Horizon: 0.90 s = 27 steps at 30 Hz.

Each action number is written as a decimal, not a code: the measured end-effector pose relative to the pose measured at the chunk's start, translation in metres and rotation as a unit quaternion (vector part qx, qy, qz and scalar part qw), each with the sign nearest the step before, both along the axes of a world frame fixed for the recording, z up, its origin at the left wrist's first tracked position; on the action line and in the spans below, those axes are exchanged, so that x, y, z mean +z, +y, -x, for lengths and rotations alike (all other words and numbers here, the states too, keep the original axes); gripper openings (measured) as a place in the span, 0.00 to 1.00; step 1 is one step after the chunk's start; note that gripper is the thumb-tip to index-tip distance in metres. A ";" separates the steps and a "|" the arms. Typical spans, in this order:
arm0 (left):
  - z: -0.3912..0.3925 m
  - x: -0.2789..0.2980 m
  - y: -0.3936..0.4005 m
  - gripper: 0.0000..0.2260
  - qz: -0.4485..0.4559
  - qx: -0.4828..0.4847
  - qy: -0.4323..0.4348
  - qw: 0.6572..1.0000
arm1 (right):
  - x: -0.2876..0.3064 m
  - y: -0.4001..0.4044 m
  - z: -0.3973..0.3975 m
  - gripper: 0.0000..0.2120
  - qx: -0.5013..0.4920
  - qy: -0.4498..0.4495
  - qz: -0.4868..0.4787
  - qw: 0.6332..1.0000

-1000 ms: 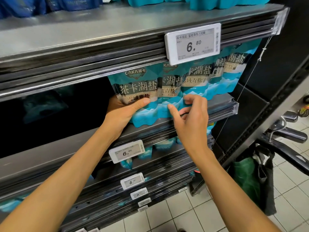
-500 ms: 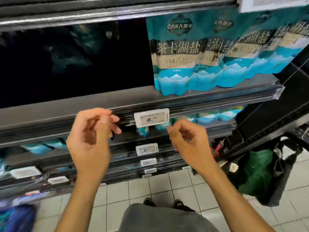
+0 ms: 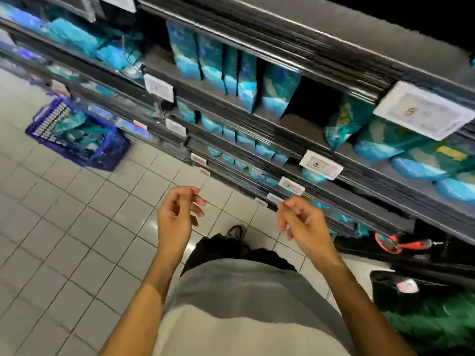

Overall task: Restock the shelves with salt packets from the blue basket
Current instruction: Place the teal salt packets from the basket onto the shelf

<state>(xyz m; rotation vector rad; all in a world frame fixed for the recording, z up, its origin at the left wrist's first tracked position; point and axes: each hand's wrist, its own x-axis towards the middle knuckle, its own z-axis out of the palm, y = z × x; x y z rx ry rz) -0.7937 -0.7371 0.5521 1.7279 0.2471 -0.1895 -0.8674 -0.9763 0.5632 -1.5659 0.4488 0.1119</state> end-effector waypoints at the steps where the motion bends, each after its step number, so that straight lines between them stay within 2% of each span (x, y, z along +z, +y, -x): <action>1: 0.012 -0.001 0.009 0.11 -0.002 0.024 0.011 1.000 | -0.006 0.006 0.002 0.12 0.016 0.015 -0.005 1.000; 5: 0.063 -0.011 0.044 0.11 0.025 0.159 0.070 0.985 | -0.031 0.041 0.001 0.13 0.116 0.085 0.049 0.988; 9: 0.104 -0.026 0.086 0.12 0.028 0.272 0.093 0.957 | -0.046 0.083 -0.012 0.13 0.232 0.115 0.076 0.963; 14: 0.146 -0.043 0.126 0.15 -0.005 0.379 0.116 0.918 | -0.042 0.155 -0.053 0.13 0.325 0.093 0.098 0.936; 19: 0.159 -0.056 0.177 0.09 0.024 0.497 0.132 0.857 | -0.037 0.246 -0.097 0.09 0.393 0.097 0.055 0.913; 23: 0.140 -0.066 0.232 0.08 0.042 0.536 0.145 0.831 | -0.044 0.321 -0.130 0.12 0.442 0.089 0.084 0.888; 25: 0.124 -0.067 0.265 0.09 0.039 0.534 0.142 0.832 | -0.044 0.357 -0.148 0.13 0.452 0.093 0.087 0.883; 27: 0.102 -0.063 0.300 0.10 0.049 0.518 0.148 0.841 | -0.040 0.388 -0.168 0.11 0.453 0.101 0.086 0.881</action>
